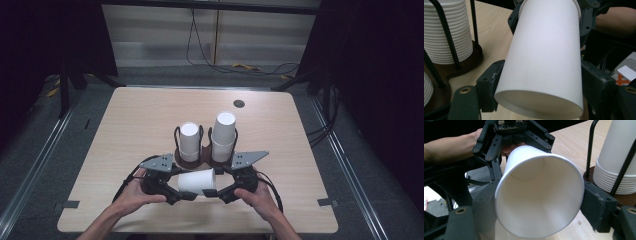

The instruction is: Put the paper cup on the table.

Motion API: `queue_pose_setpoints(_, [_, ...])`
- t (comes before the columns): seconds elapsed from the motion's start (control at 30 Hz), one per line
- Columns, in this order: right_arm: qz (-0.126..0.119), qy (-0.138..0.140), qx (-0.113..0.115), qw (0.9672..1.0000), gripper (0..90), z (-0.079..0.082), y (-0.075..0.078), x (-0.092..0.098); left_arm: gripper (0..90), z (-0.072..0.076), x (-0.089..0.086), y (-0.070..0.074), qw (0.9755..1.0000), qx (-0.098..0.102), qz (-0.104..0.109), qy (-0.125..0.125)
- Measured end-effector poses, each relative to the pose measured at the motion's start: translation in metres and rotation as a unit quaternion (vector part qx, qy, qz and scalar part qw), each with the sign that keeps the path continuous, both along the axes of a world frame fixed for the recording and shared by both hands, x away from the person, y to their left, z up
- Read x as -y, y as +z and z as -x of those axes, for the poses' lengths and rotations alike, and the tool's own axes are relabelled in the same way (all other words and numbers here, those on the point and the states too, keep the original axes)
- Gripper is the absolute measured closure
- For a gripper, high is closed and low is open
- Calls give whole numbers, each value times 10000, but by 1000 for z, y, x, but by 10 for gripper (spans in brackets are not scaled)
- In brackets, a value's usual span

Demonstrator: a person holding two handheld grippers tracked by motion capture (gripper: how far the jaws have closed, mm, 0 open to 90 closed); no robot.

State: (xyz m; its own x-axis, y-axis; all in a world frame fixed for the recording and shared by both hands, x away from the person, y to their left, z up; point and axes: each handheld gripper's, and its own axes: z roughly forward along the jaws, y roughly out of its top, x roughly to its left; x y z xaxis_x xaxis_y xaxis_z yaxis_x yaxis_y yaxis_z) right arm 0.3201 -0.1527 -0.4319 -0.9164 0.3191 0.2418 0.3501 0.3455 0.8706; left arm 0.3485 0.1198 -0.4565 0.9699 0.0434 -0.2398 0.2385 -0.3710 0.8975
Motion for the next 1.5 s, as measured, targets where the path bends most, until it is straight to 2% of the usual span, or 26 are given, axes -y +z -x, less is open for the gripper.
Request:
queue_pose_setpoints(0.23, [23, -91, 2, 10000, 239, -2, 0, 3, 156, -2, -1, -2, 9996, -49, -152, 248])
queue_pose_setpoints(0.33, [45, -138, -4, 9999, 238, -3, 1, 5, 158, -2, -1, -3, 9993, -43, -254, 264])
queue_pose_setpoints(0.43, [54, -203, 0, 9998, 238, -5, 2, 6, 159, -3, -2, -2, 9987, 66, -285, 418])
queue_pose_setpoints(0.5, [58, -213, -3, 9998, 238, -6, 2, 7, 158, -5, -4, -1, 9986, 20, -209, 482])
queue_pose_setpoints(0.6, [115, -252, 11, 9996, 238, -7, 2, 8, 157, -7, -8, 0, 9980, -16, -221, 589])
queue_pose_setpoints(0.67, [102, -277, -34, 9996, 238, -8, 1, 10, 156, -8, -11, 0, 9972, -21, -325, 669])
queue_pose_setpoints(0.77, [119, -323, -70, 9994, 238, -9, -1, 11, 156, -7, -16, -3, 9959, -7, -333, 843])
queue_pose_setpoints(0.83, [142, -349, -69, 9993, 238, -8, -1, 12, 157, -5, -18, -4, 9951, 55, -414, 898])
queue_pose_setpoints(0.93, [197, -396, -43, 9990, 238, -6, 1, 13, 156, -4, -24, -4, 9944, -18, -375, 984])
queue_pose_setpoints(1.07, [323, -490, -55, 9983, 238, -4, 2, 16, 156, -4, -32, -4, 9944, 7, -355, 996])
queue_pose_setpoints(1.27, [424, -635, -83, 9970, 238, -5, 3, 21, 156, -5, -40, -6, 9934, -12, -433, 1065])
queue_pose_setpoints(1.43, [523, -793, -93, 9954, 238, -1, 5, 24, 156, -5, -44, -10, 9919, 2, -486, 1171])
queue_pose_setpoints(1.5, [591, -843, -81, 9947, 238, 1, 6, 26, 156, -6, -45, -11, 9911, 8, -568, 1200])
